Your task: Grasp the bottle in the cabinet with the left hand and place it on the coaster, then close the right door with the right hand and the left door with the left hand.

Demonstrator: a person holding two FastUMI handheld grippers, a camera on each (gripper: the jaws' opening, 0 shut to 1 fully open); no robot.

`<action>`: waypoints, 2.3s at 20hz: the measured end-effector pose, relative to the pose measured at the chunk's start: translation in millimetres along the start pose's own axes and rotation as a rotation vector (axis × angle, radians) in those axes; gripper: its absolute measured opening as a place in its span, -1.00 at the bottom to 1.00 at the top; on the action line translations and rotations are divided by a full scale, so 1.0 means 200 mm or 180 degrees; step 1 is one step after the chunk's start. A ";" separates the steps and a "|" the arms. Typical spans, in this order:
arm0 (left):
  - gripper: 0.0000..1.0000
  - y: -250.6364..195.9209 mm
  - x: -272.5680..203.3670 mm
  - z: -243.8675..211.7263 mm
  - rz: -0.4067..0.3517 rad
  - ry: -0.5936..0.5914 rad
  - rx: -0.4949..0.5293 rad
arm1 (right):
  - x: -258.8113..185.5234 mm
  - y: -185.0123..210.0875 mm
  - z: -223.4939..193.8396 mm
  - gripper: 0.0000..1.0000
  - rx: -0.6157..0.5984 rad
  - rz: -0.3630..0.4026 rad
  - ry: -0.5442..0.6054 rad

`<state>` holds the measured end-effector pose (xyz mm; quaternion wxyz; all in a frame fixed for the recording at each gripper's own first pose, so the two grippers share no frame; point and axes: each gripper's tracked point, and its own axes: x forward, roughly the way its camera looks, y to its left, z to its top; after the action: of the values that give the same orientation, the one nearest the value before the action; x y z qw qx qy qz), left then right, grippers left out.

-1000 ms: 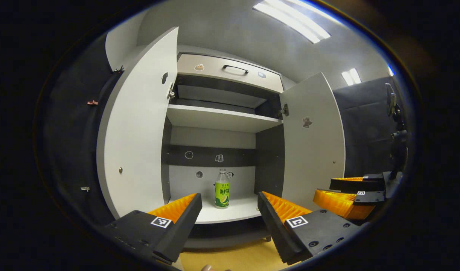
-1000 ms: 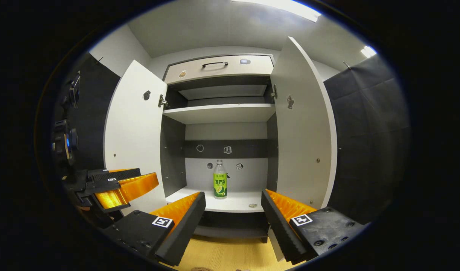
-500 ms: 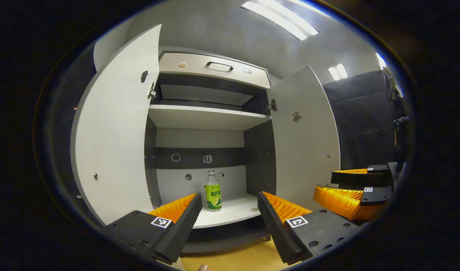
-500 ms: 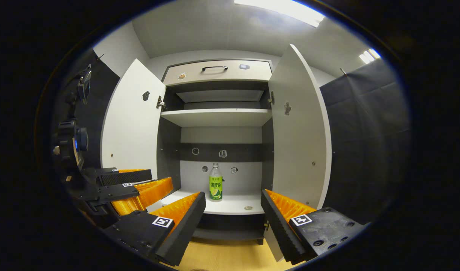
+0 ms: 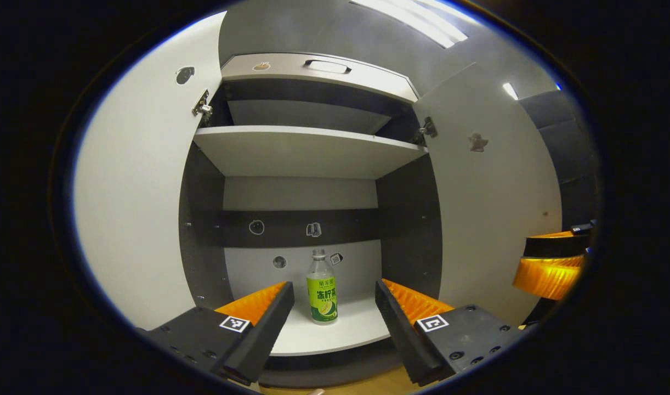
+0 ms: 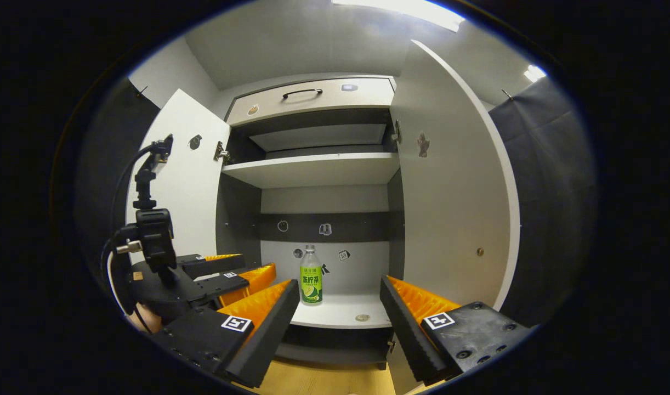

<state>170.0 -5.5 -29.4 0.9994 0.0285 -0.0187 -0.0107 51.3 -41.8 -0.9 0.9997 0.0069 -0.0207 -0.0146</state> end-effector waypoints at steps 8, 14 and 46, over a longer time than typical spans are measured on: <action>0.89 0.01 0.44 -0.24 -0.0035 0.0123 -0.0101 | 0.14 0.00 -0.11 0.96 0.0003 0.0286 0.0116; 0.89 0.03 0.69 -0.35 0.0014 0.0142 0.0107 | 0.22 0.01 -0.17 0.96 0.0001 0.0380 0.0175; 0.56 0.09 0.68 -0.27 -0.0112 -0.0026 -0.0078 | 0.28 -0.04 -0.21 0.96 -0.0068 0.0170 0.0238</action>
<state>309.2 12.4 -77.7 0.9992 0.0166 -0.0222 -0.0287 108.0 -51.3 -39.7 0.9998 -0.0038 0.0167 0.0120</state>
